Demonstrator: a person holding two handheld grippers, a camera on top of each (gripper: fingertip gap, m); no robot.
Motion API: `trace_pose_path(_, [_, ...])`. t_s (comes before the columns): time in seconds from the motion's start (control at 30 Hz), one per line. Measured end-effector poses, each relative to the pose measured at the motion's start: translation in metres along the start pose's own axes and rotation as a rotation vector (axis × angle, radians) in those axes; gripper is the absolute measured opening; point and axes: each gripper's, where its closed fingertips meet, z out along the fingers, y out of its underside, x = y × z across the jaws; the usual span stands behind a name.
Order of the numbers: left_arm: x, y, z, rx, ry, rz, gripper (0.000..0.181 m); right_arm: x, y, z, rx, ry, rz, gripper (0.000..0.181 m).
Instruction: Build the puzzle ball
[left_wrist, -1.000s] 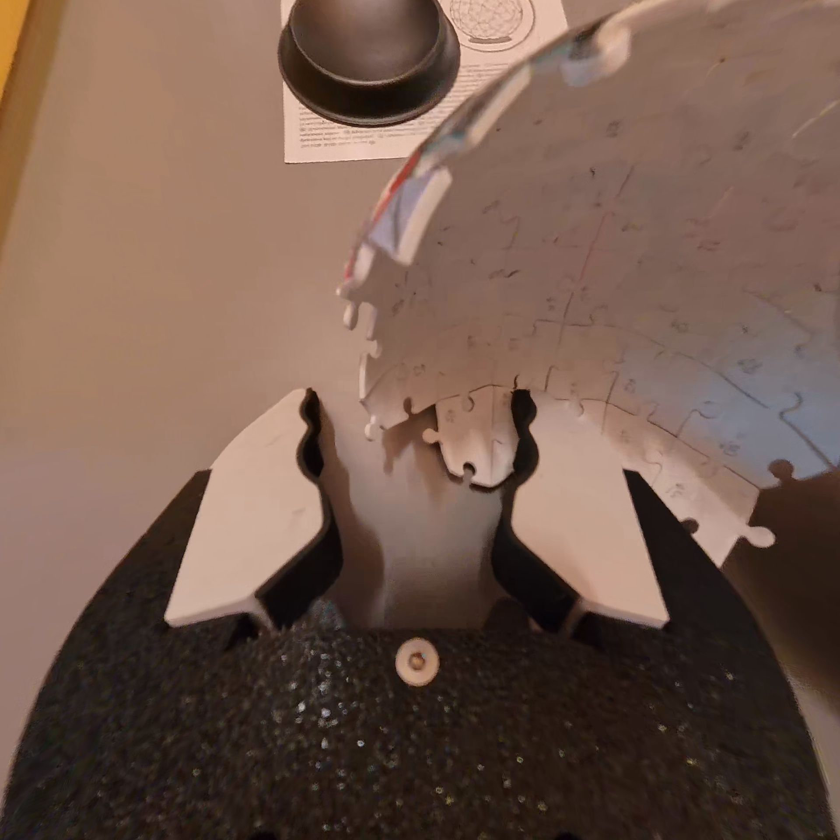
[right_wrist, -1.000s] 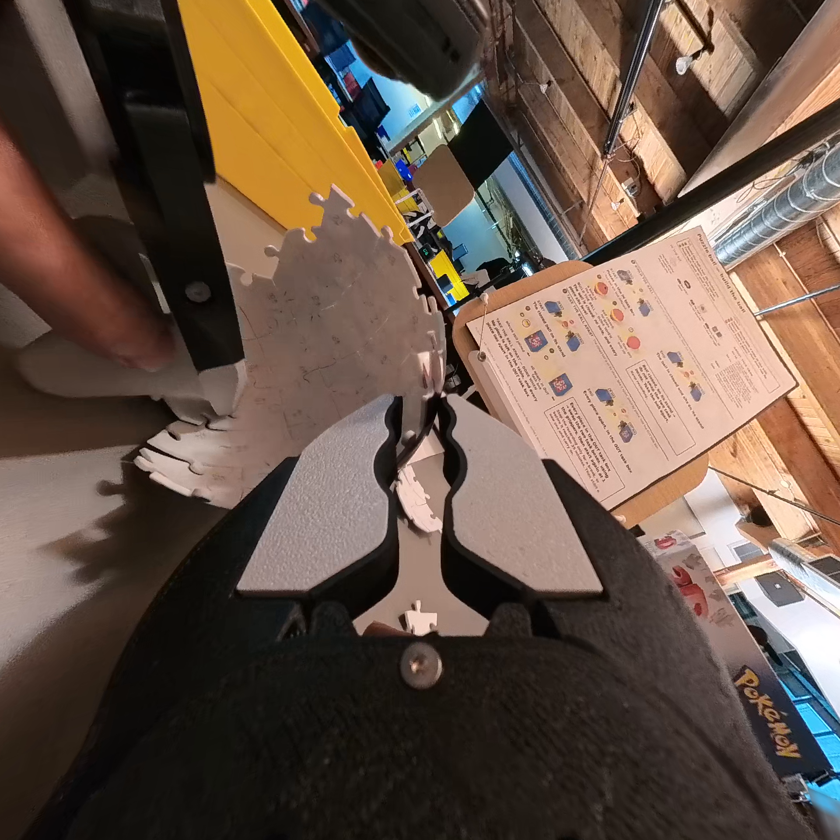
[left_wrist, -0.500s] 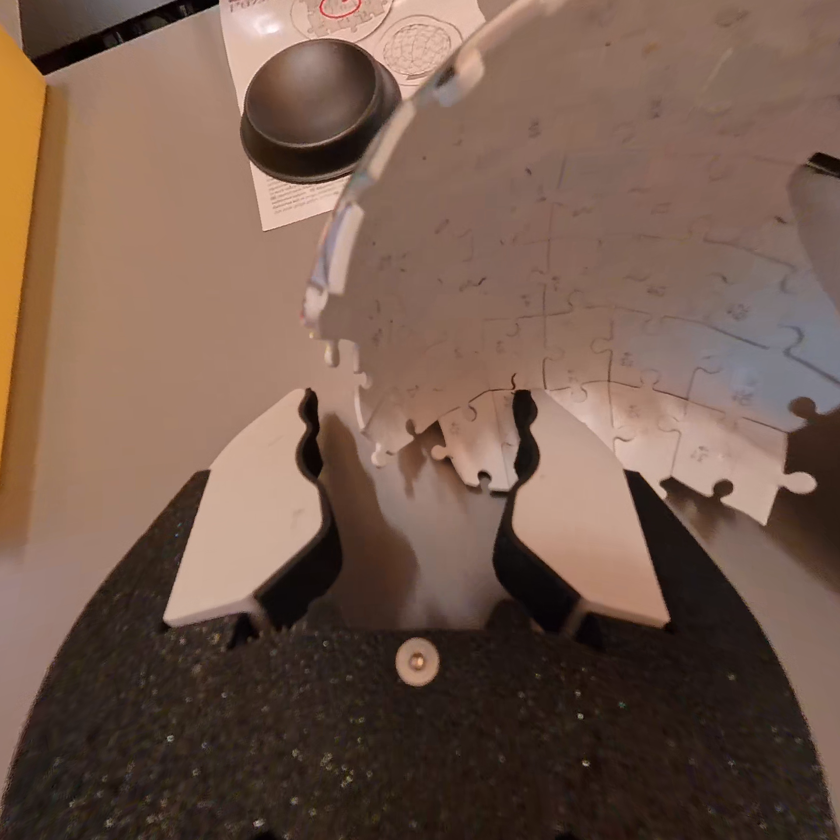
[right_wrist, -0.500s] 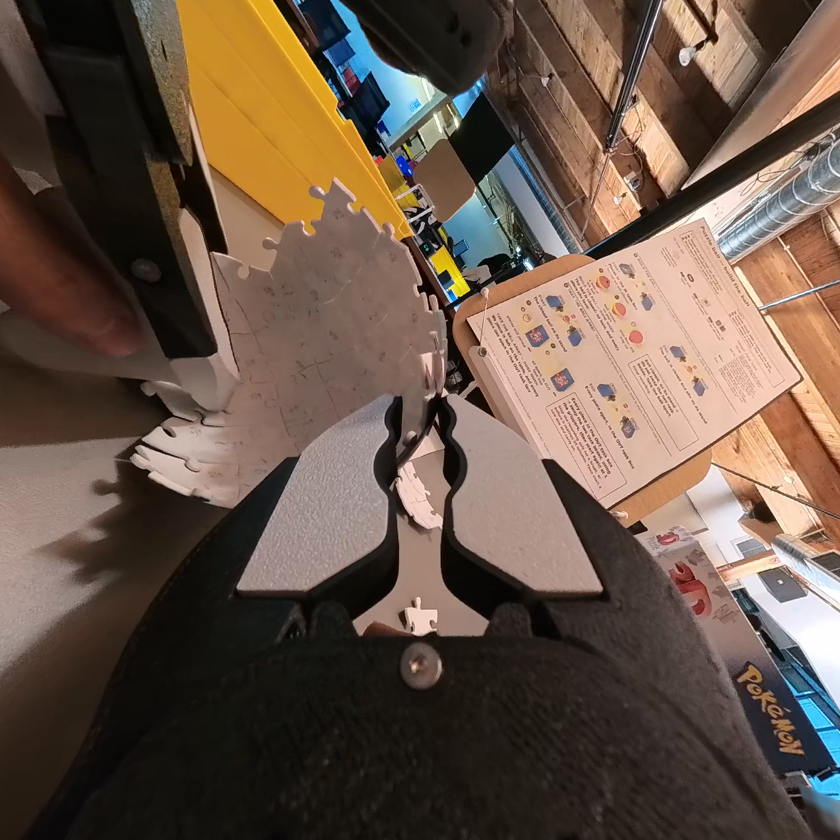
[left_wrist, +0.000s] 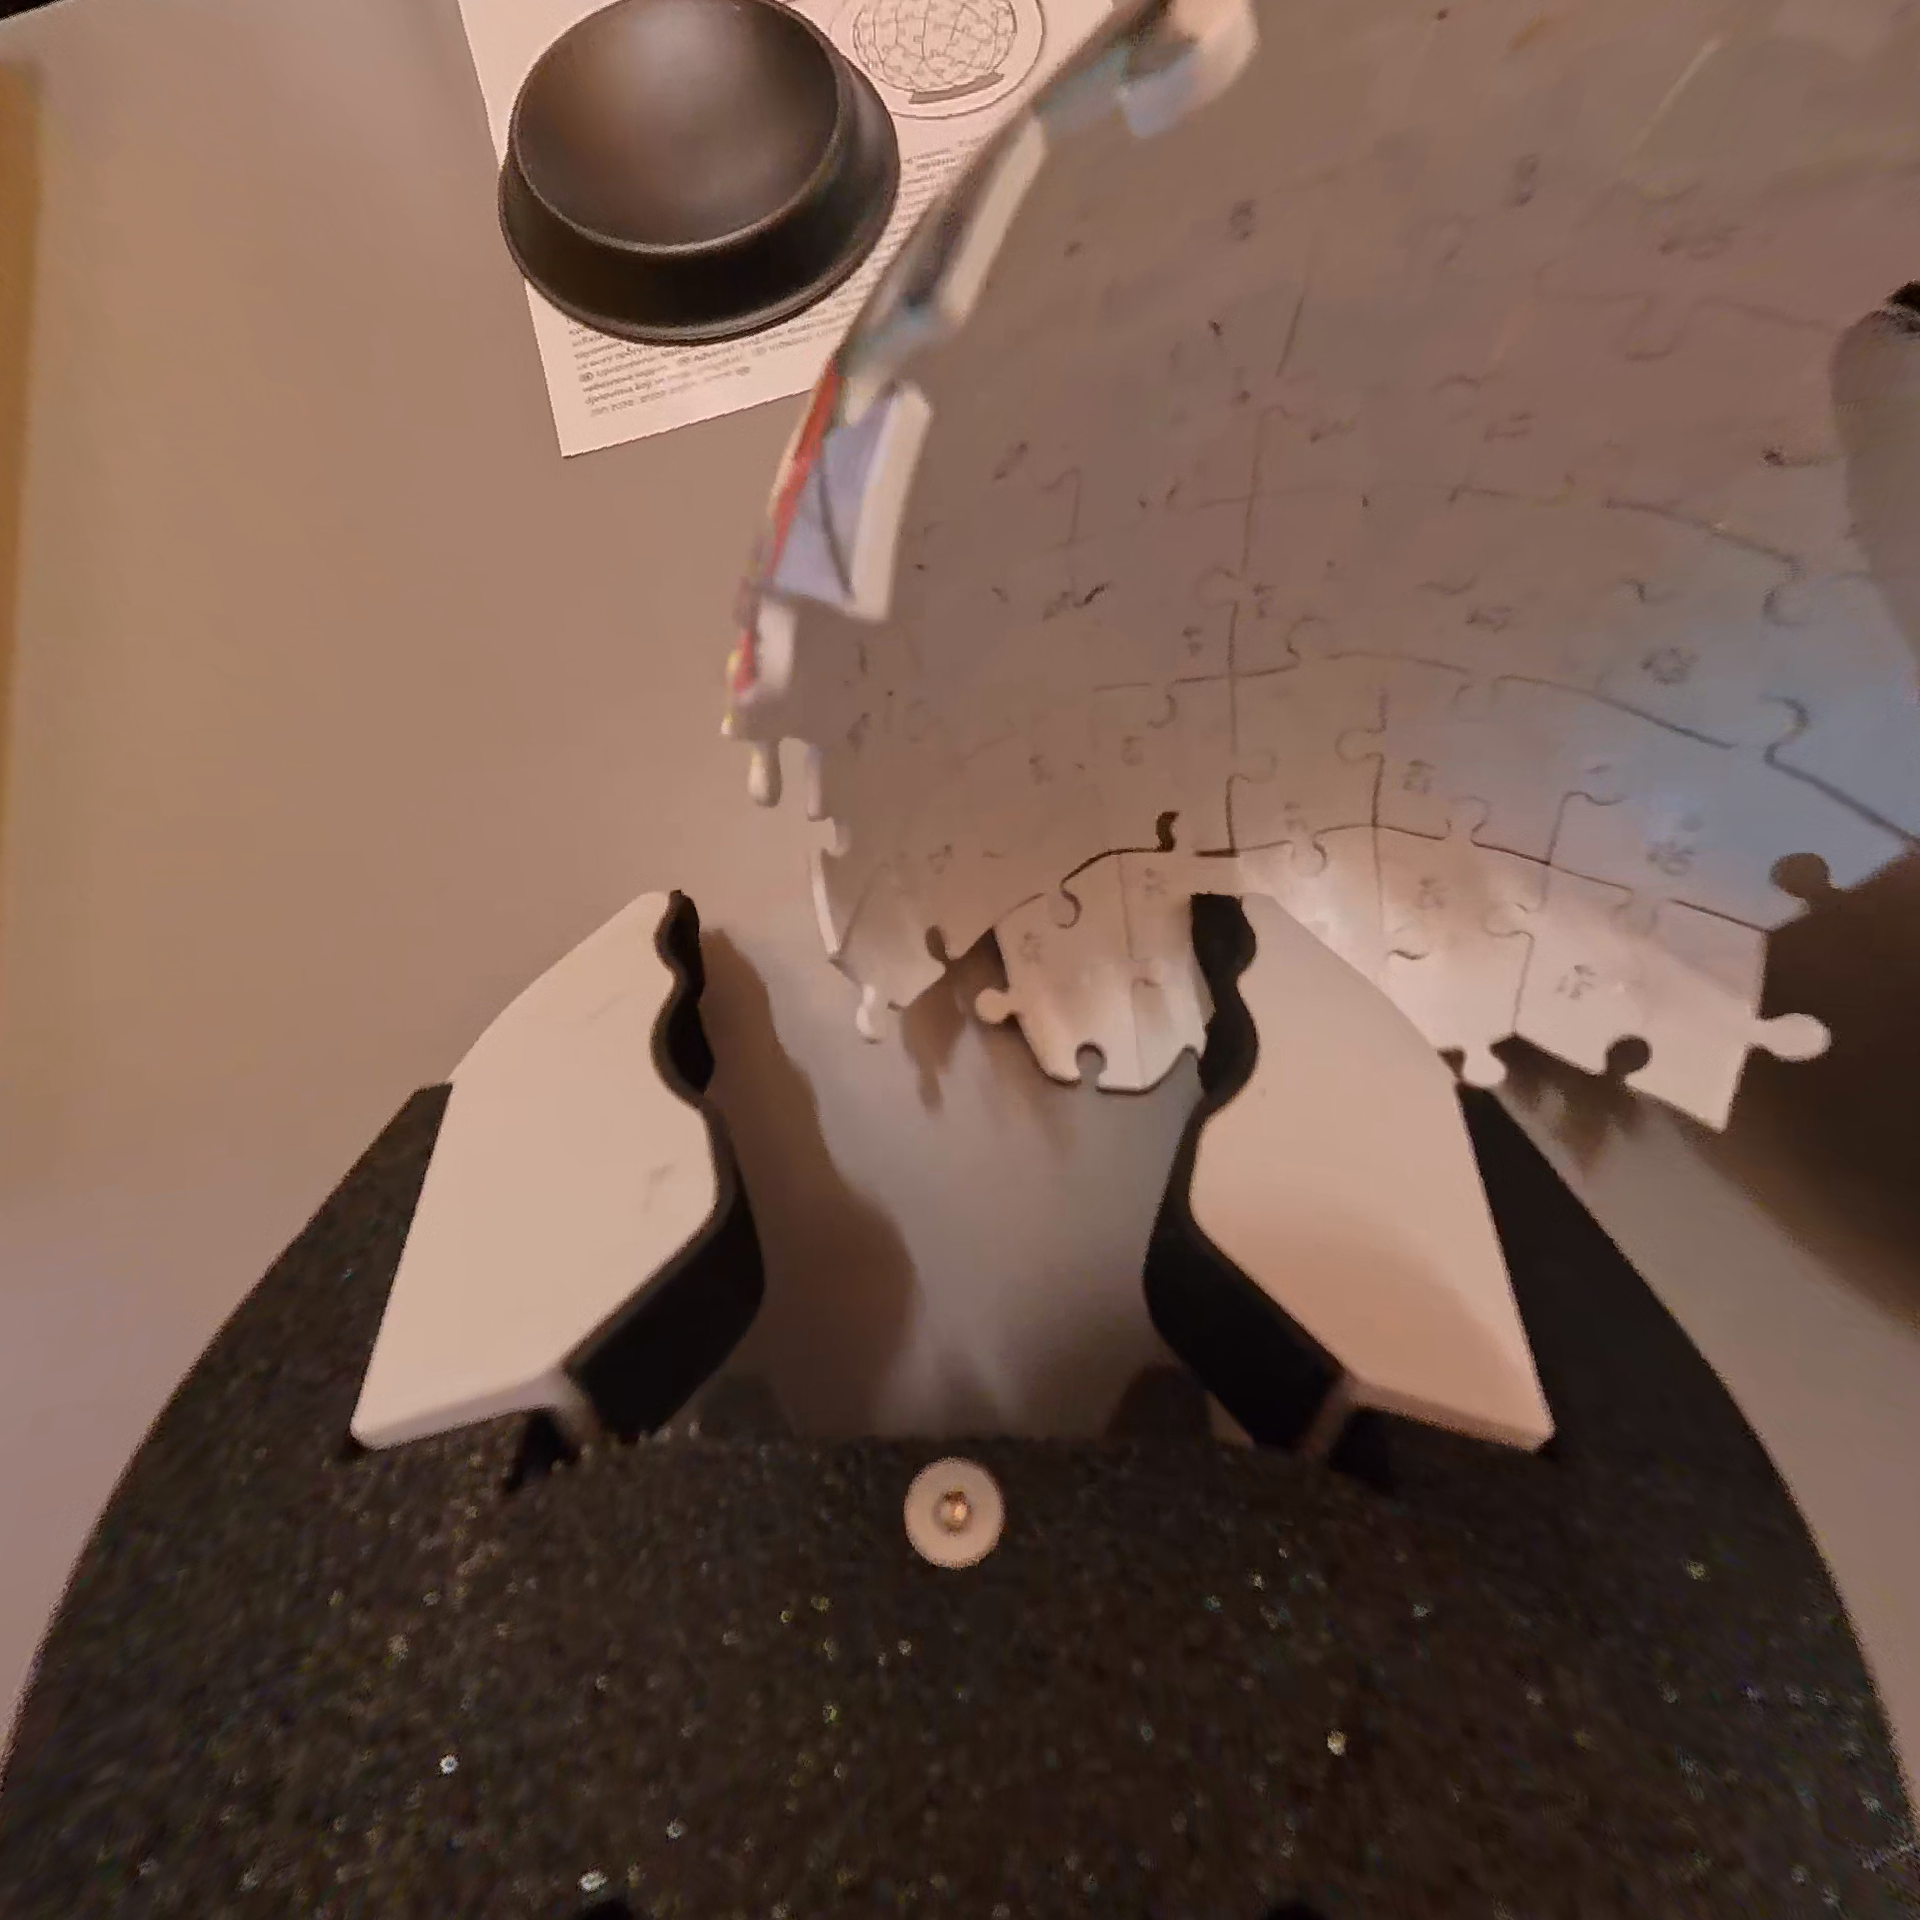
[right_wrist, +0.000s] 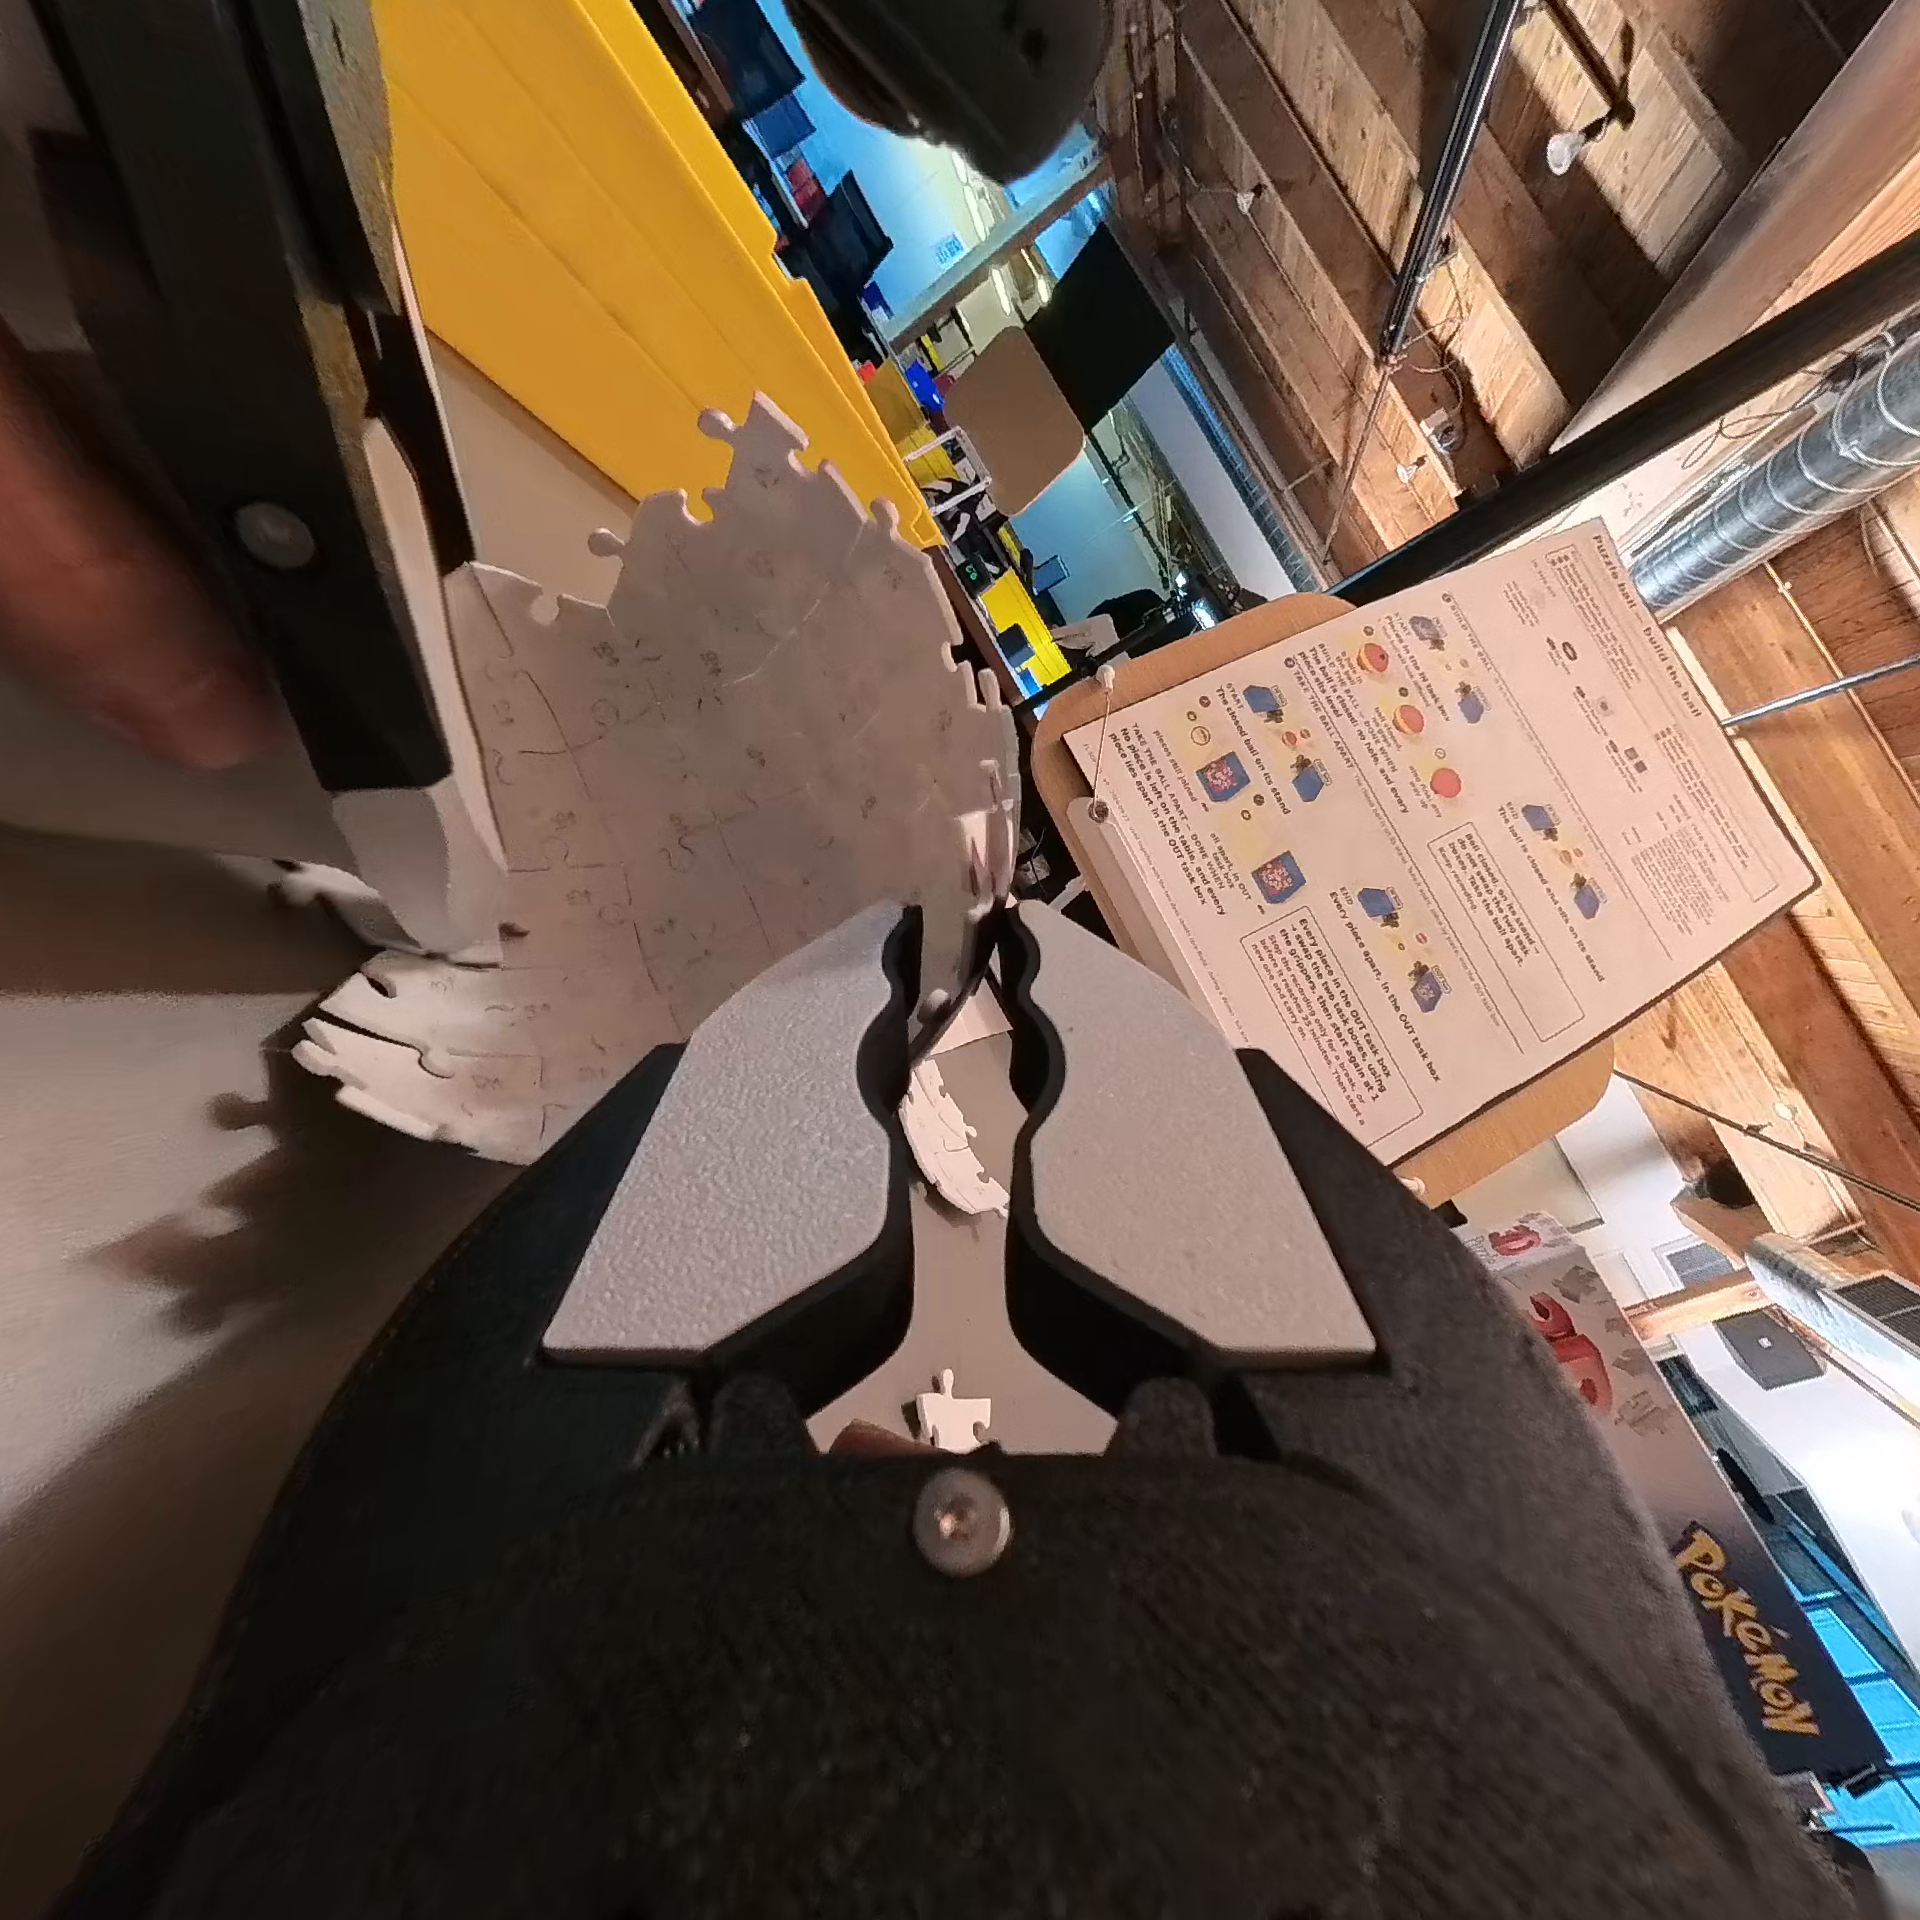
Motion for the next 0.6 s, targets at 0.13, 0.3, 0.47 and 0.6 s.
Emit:
trace_pose_path(0.13, [-0.004,0.0026,-0.0008,-0.008,-0.006,0.005,0.092,0.0004,0.0005,0.0005,0.001,-0.001,0.002,0.014])
trace_pose_path(0.3, [-0.0025,-0.0041,-0.0039,0.037,-0.003,-0.009,0.092,0.0,-0.0015,0.0001,0.007,0.0,-0.006,0.014])
trace_pose_path(0.47, [-0.0108,-0.0015,-0.0025,0.017,-0.057,-0.038,0.089,-0.001,-0.0049,-0.0003,0.021,-0.002,-0.01,0.014])
trace_pose_path(0.6, [-0.0089,-0.0033,-0.0006,0.016,-0.083,-0.018,0.087,-0.0015,-0.0071,-0.0007,0.029,-0.004,-0.015,0.014])
